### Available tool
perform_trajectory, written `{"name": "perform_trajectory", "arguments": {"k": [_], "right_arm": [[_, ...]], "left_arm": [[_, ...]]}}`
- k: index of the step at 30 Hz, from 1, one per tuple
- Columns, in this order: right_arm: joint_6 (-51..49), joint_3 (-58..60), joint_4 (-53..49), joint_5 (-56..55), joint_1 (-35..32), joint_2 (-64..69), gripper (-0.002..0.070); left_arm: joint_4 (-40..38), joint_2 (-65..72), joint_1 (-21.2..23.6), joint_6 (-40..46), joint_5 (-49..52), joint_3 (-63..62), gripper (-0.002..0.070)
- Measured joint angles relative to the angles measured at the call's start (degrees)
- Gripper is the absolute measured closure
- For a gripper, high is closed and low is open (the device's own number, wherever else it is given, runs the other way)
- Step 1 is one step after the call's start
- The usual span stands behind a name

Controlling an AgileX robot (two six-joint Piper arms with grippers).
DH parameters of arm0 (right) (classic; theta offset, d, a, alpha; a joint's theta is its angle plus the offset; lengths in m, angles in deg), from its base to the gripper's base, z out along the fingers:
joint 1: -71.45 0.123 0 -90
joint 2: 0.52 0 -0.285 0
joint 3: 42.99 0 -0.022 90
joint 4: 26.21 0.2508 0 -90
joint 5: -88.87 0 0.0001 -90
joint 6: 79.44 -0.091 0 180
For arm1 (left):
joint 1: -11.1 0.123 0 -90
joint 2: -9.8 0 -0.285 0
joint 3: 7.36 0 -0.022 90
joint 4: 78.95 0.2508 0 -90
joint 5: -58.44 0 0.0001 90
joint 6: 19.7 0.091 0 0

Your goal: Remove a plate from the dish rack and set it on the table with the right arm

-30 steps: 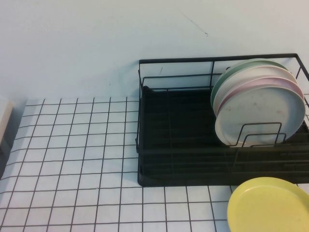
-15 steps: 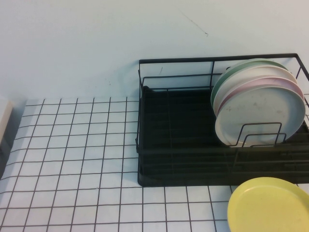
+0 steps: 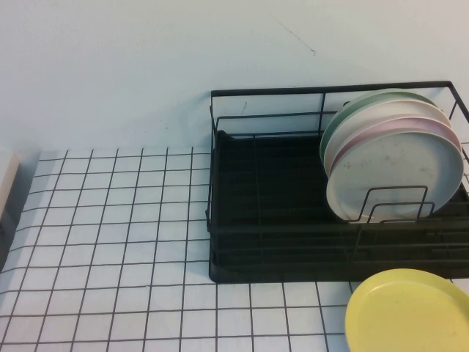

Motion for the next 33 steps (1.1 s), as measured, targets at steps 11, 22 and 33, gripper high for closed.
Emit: {"name": "perform_trajectory", "arguments": {"k": [11, 22, 33], "right_arm": [[0.0, 0.0, 0.0, -0.1, 0.0, 0.0, 0.0679], [0.0, 0.0, 0.0, -0.1, 0.0, 0.0, 0.0680], [-0.8, 0.0, -0.8, -0.1, 0.0, 0.0, 0.0680]], "left_arm": [[0.0, 0.0, 0.0, 0.0, 0.0, 0.0, 0.0678], [0.0, 0.0, 0.0, 0.0, 0.0, 0.0, 0.0679], [0.0, 0.0, 0.0, 0.2, 0.0, 0.0, 0.0678]]}}
